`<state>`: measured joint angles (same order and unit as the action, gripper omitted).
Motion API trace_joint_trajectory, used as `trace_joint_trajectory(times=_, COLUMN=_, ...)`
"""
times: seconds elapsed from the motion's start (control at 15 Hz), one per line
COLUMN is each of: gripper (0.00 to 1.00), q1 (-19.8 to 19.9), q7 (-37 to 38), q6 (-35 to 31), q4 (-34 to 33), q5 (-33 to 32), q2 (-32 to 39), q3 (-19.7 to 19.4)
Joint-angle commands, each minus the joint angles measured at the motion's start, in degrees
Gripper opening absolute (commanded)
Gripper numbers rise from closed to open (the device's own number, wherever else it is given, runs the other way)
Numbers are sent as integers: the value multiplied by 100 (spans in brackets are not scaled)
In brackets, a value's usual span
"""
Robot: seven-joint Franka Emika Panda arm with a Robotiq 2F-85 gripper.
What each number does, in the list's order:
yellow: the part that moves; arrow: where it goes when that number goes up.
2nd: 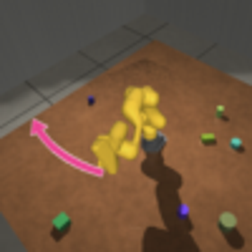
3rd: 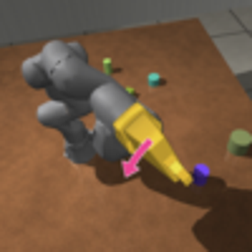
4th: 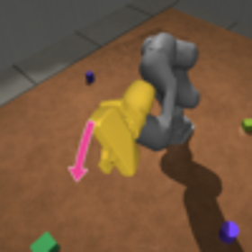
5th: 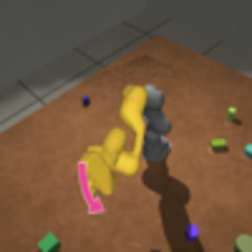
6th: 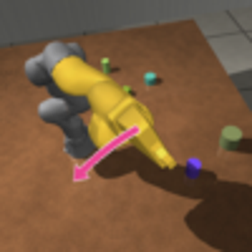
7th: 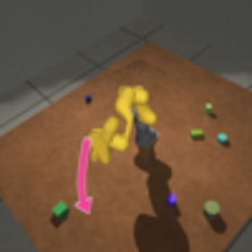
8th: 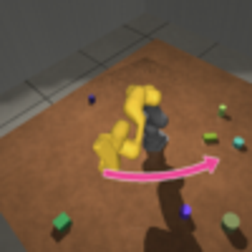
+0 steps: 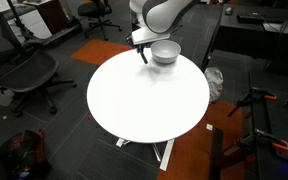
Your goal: Remove the marker from the bowl and put it on the table
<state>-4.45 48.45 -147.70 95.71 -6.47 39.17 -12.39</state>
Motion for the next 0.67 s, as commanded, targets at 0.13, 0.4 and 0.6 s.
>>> trace_joint_trajectory(times=0.13, gripper=5, q1=384, q7=-441, q6=125, q4=-1364, q5=477, q2=1062, q3=154)
trace_joint_trajectory(times=0.4, gripper=5, q1=557, q7=-638, q6=294, q4=-2052, q5=785, q2=1577, q3=233)
trace_joint_trajectory(times=0.6, gripper=5, q1=620, q7=-696, q6=393, q4=-2436, q5=894, q2=1867, q3=263)
